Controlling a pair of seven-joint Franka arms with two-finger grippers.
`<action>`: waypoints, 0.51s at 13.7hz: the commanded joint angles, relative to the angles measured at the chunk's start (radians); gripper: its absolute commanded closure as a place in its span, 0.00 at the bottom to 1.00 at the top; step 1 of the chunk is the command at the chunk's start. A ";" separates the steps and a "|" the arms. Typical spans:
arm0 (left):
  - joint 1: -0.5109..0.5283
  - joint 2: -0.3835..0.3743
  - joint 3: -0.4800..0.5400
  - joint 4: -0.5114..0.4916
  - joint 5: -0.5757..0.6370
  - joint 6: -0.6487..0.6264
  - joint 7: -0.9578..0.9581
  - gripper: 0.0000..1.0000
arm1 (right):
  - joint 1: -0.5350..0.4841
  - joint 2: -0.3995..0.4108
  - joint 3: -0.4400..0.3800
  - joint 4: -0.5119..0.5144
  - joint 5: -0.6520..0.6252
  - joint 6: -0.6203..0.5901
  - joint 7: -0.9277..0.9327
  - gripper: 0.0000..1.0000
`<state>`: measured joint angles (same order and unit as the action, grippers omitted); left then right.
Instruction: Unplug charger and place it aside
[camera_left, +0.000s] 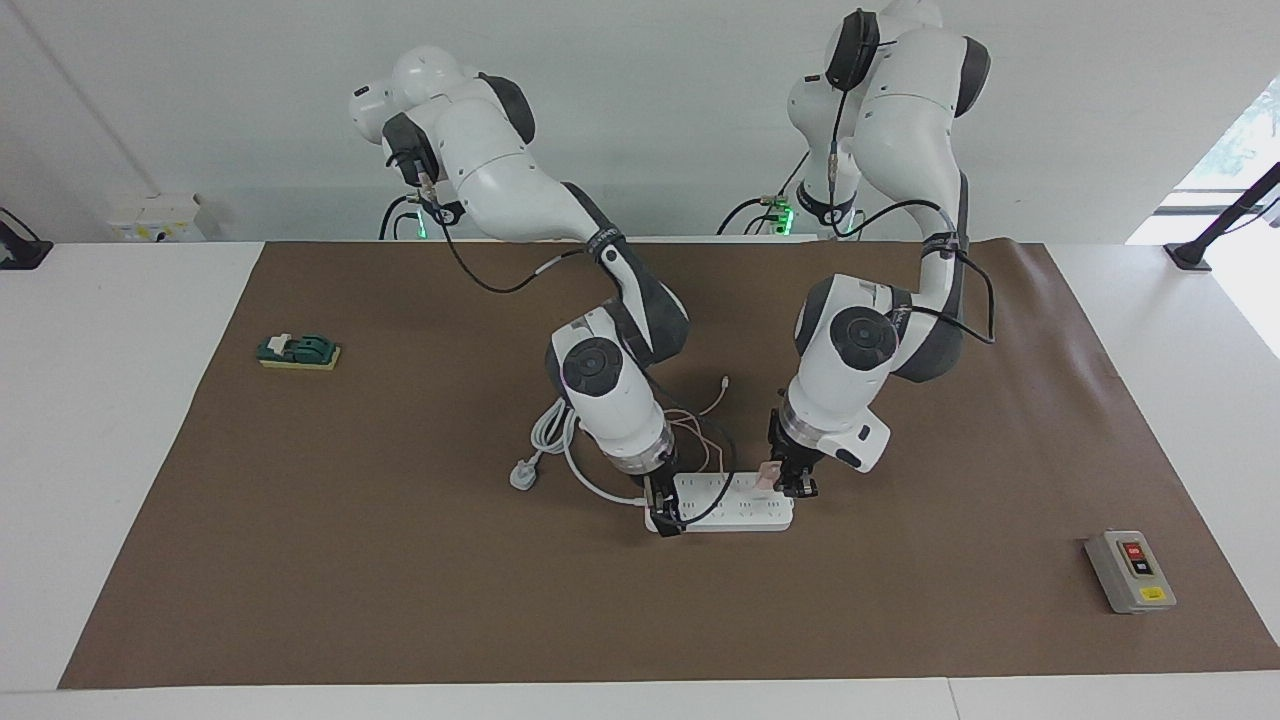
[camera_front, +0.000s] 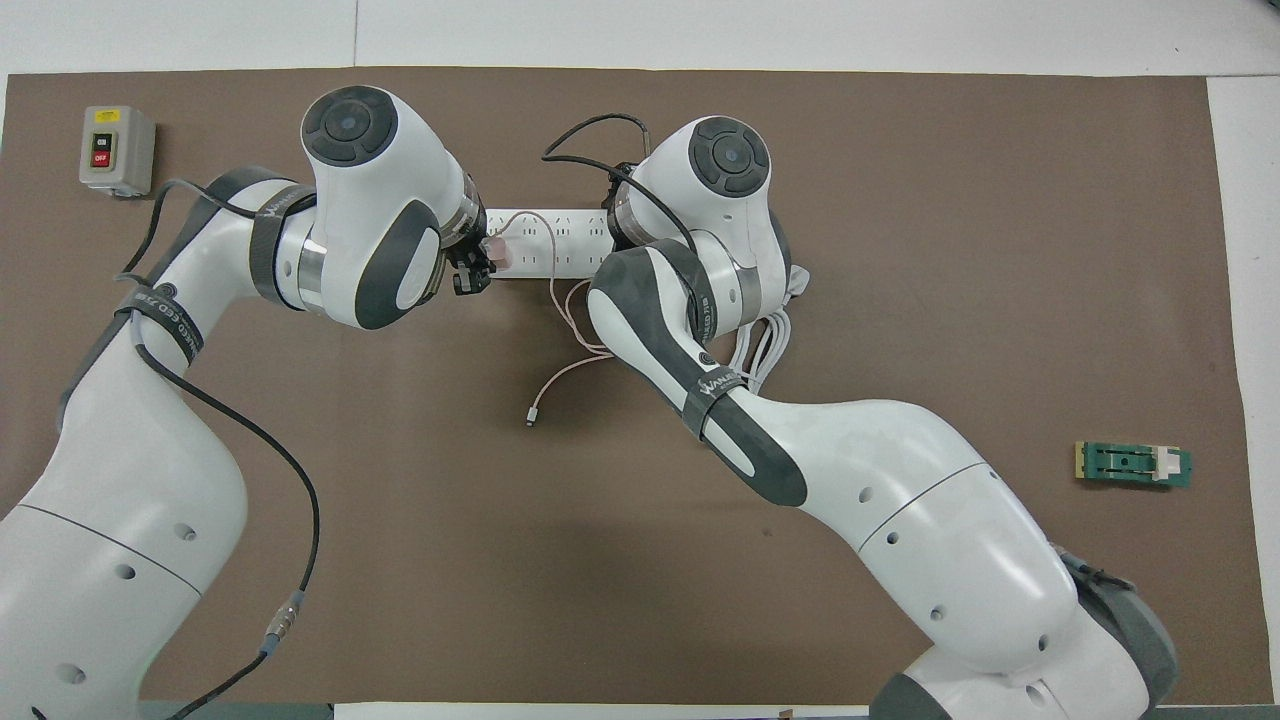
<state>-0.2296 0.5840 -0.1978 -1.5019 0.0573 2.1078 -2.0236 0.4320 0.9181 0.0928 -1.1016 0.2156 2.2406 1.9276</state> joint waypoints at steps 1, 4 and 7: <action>0.001 -0.027 -0.005 -0.043 0.018 0.043 -0.020 1.00 | 0.002 0.001 -0.002 -0.009 0.010 0.036 -0.002 0.02; 0.003 -0.027 -0.005 -0.043 0.018 0.043 -0.020 1.00 | 0.002 -0.002 -0.002 -0.035 0.008 0.051 -0.018 0.04; 0.004 -0.027 -0.005 -0.041 0.018 0.044 -0.018 1.00 | 0.002 -0.002 -0.002 -0.035 0.007 0.042 -0.053 0.38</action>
<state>-0.2296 0.5828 -0.1980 -1.5037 0.0573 2.1084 -2.0236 0.4328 0.9173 0.0926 -1.1186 0.2157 2.2601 1.9219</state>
